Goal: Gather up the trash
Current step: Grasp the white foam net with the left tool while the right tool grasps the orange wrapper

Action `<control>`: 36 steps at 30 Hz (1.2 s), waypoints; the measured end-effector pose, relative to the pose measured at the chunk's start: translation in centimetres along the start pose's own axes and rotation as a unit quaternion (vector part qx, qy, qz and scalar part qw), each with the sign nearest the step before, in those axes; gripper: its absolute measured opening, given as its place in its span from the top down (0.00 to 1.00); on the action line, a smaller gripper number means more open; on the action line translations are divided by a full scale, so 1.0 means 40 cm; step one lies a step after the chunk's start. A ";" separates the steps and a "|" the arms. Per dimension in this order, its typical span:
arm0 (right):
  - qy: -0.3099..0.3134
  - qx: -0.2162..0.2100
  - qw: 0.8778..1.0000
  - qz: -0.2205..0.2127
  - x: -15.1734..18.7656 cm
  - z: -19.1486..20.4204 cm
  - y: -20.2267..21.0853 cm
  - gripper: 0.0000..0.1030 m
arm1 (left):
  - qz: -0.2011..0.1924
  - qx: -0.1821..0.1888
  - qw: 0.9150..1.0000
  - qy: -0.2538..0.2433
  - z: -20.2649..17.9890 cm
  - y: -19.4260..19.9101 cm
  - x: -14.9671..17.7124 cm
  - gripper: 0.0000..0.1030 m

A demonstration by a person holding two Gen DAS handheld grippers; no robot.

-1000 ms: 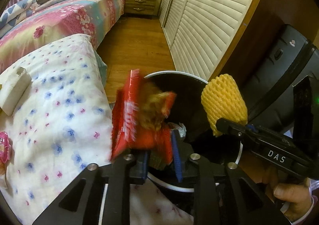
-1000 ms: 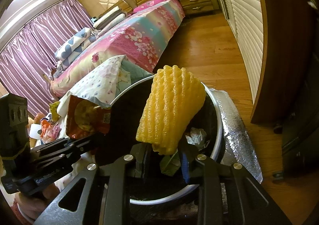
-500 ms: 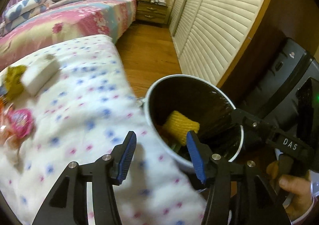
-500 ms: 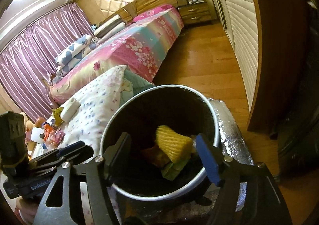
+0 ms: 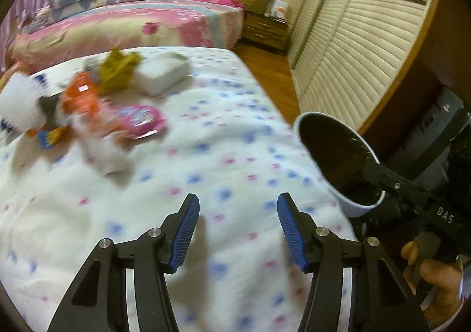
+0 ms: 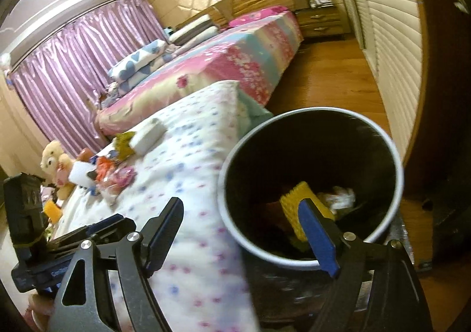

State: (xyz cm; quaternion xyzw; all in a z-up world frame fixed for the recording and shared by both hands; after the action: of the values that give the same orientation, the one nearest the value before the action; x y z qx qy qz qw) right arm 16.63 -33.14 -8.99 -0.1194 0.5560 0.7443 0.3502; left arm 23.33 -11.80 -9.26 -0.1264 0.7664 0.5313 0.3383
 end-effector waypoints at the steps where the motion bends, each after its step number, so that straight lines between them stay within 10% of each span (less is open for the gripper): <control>1: 0.005 -0.004 1.000 0.001 0.005 0.017 -0.005 0.20 | -0.001 -0.003 1.000 0.006 0.013 0.010 0.006 0.47; 36: 0.127 -0.081 0.985 0.089 0.123 0.398 -0.202 0.05 | -0.029 -0.111 0.986 0.121 0.416 0.197 0.073 0.43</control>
State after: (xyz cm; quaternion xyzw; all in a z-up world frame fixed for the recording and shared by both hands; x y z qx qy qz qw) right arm 21.71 -15.64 -12.16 -0.1906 0.5422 0.7939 0.1986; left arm 23.22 6.84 -8.86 -0.2487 0.7336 0.5841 0.2425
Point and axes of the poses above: each gripper's, at about its wrist camera, not at the fingertips, and y roughly against the way its jaws point, z to its left, x to its underside, the point moved 6 cm from there along -y, roughly the way its jaws point, and after that the axes turned 5 degrees about -y, right-handed, at the moved point
